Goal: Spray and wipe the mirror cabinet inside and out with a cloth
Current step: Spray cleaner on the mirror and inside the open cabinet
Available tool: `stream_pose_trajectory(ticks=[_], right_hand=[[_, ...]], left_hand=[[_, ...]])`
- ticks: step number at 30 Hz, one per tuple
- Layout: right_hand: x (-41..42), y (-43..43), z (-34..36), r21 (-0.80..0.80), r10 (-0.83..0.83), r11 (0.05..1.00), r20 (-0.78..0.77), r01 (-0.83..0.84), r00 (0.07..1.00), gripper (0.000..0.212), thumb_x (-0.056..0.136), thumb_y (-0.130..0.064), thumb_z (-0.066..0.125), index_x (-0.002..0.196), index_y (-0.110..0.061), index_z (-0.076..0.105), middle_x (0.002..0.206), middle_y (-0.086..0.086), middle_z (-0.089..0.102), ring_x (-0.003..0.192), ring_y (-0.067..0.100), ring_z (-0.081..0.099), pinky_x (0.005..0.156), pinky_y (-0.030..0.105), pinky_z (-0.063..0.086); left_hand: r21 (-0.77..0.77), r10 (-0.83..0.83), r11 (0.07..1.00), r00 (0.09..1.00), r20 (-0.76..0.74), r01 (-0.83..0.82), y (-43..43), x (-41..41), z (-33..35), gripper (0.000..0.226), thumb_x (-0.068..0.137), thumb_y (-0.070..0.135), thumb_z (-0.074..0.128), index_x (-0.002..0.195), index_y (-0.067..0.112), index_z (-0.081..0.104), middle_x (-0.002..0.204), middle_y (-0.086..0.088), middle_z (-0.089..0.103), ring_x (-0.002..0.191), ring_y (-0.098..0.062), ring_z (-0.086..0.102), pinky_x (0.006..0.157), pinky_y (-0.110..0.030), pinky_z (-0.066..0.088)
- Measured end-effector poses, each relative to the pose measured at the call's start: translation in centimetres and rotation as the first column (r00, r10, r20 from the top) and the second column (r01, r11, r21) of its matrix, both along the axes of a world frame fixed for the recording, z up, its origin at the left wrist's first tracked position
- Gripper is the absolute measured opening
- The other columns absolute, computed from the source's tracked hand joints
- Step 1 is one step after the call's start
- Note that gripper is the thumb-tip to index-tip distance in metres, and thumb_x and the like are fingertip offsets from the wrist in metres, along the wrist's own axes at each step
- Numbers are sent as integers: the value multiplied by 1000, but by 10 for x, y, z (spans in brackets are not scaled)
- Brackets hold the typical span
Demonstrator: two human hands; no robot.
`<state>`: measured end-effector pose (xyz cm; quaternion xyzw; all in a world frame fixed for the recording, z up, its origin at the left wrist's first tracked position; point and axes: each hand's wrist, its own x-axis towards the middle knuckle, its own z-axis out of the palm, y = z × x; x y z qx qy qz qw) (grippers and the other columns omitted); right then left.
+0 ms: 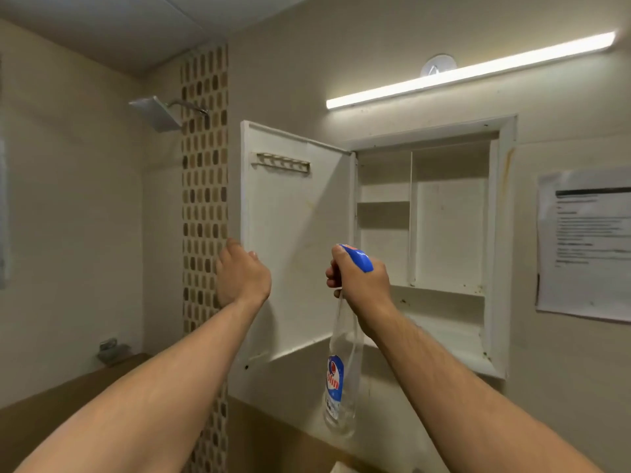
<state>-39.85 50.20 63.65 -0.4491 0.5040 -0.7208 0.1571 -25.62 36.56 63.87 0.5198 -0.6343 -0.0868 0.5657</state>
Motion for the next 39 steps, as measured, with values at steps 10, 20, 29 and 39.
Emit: stream_pose_trajectory(ticks=[10,20,29,39], right_hand=[[-71,-37,83,-86,5,996,-82,-12,997,35,95,-44,64,87,-10,73,68,-4,71,65,9,66,61,28,53],[-109,-65,130,-106,-114,988,-16,111,993,46,91,-54,65,83,-8,69,70,3,64,61,18,59,69,45,61],[-88,-71,120,-139,85,986,-75,-95,994,40,96,-47,66,82,-10,69,67,1,62,61,15,56,60,32,53],[-24,-52,115,-143,253,942,-299,-305,920,39,89,-43,71,63,-18,58,56,-1,54,54,18,51,54,32,46]], left_hand=[[-385,294,913,870,397,-133,-10,-17,33,75,102,35,39,163,3,9,172,-18,1,160,-33,2,130,-45,4],[-554,400,824,814,422,-117,-14,-9,63,73,101,32,38,164,6,13,173,-12,-5,160,-24,-7,130,-43,1],[-485,356,863,848,392,-137,-7,6,58,76,103,32,44,165,9,7,174,-5,-5,160,-18,-4,129,-40,-2],[-446,365,878,845,391,-173,0,17,52,74,103,32,45,165,10,11,174,-5,6,160,-20,5,130,-43,5]])
